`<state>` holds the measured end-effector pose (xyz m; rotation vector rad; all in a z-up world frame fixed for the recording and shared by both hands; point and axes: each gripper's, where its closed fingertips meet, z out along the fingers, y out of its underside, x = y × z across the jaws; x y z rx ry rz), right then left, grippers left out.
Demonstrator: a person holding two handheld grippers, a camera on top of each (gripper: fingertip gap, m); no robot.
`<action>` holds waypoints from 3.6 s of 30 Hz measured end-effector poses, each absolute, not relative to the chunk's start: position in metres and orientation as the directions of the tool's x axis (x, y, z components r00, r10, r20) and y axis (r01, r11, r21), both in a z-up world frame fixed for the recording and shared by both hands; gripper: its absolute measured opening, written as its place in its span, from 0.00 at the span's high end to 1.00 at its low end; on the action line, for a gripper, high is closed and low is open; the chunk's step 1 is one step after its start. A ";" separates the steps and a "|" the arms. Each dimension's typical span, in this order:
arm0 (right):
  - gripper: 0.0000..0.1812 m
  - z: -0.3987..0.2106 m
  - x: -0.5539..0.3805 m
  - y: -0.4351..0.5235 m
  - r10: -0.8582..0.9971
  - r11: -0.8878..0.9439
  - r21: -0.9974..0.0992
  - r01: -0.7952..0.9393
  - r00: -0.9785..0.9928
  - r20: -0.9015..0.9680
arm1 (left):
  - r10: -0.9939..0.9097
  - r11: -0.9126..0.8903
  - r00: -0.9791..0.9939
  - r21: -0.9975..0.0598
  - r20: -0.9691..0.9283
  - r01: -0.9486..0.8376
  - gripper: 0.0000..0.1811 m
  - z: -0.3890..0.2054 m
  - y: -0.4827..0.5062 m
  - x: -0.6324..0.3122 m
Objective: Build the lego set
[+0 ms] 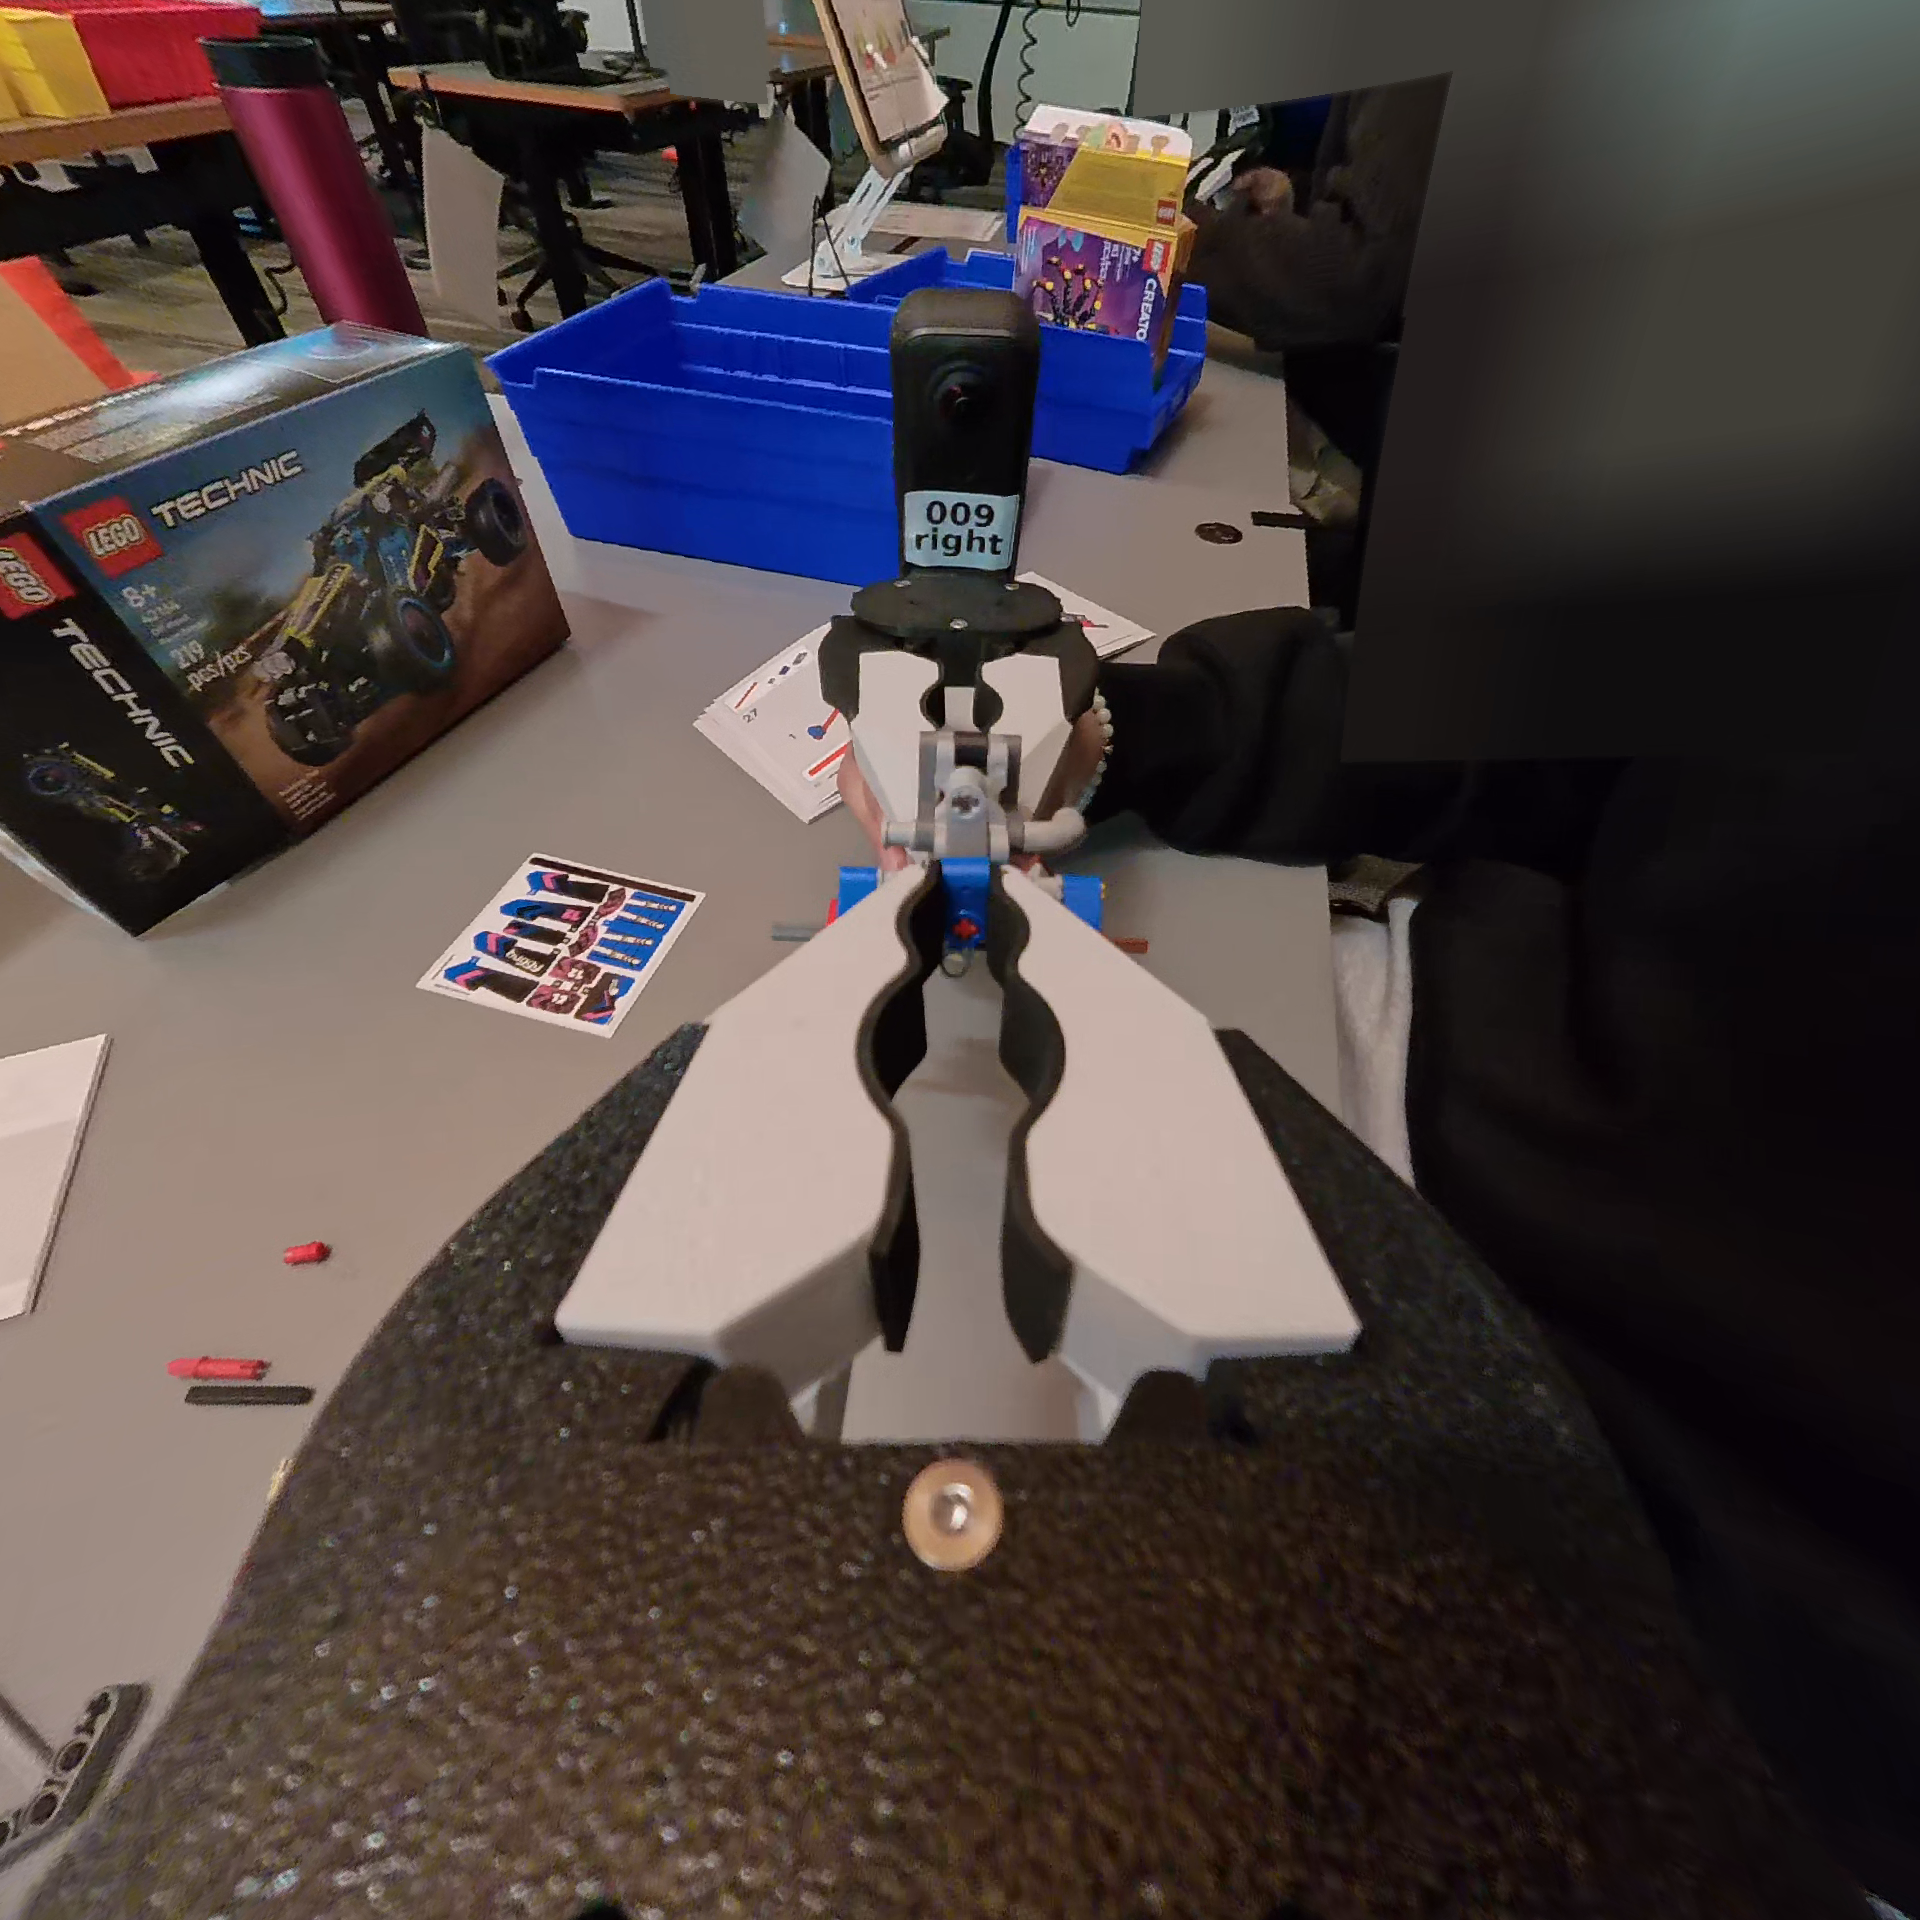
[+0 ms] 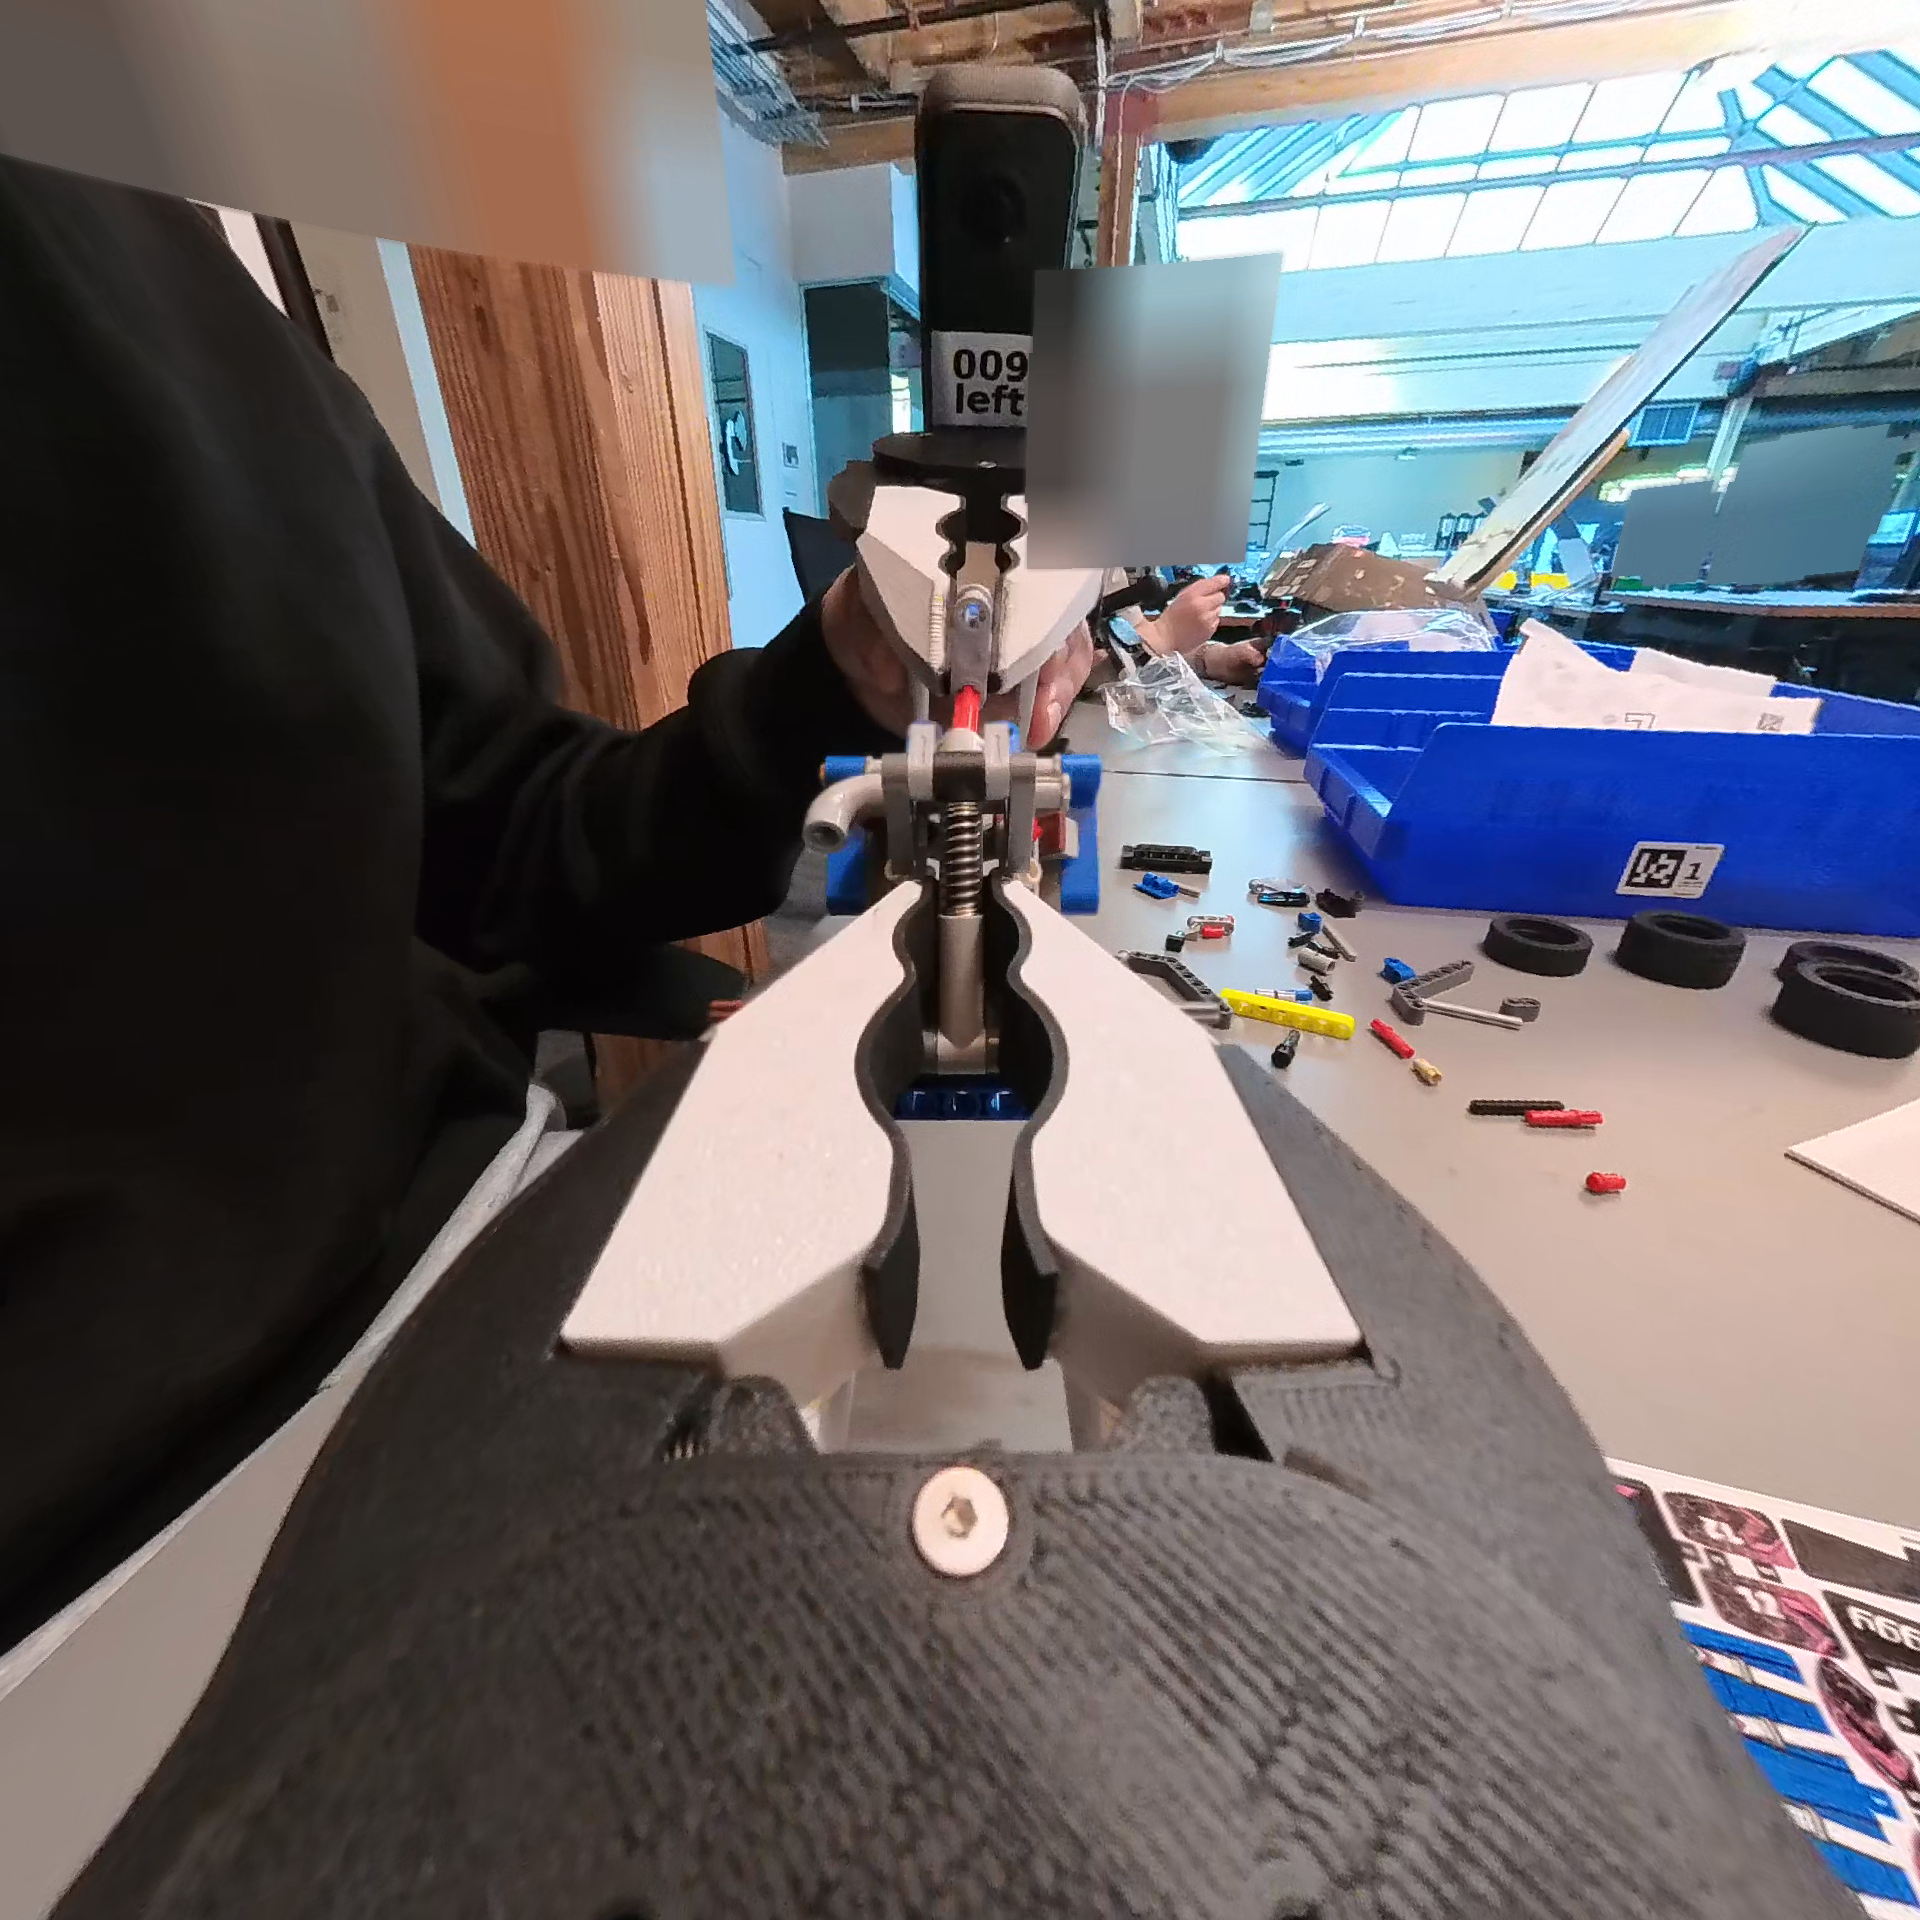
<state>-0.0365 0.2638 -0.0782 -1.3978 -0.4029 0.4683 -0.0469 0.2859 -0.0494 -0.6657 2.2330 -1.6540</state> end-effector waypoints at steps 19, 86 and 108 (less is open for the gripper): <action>0.97 -0.118 -0.026 0.281 0.394 -0.161 -0.976 0.144 0.916 0.070 | -0.499 0.300 -0.866 -0.932 0.029 -0.204 0.98 -0.097 0.287 -0.028; 0.97 -0.042 -0.022 0.269 0.062 -0.335 -0.227 0.914 0.262 0.963 | -0.494 0.422 -0.780 -0.890 -0.385 0.172 0.87 -0.053 0.299 -0.042; 0.97 -0.095 -0.016 0.282 0.179 -0.160 -0.740 0.654 0.756 0.629 | -0.436 0.584 -0.811 -0.808 -0.390 0.075 1.00 -0.094 0.302 -0.038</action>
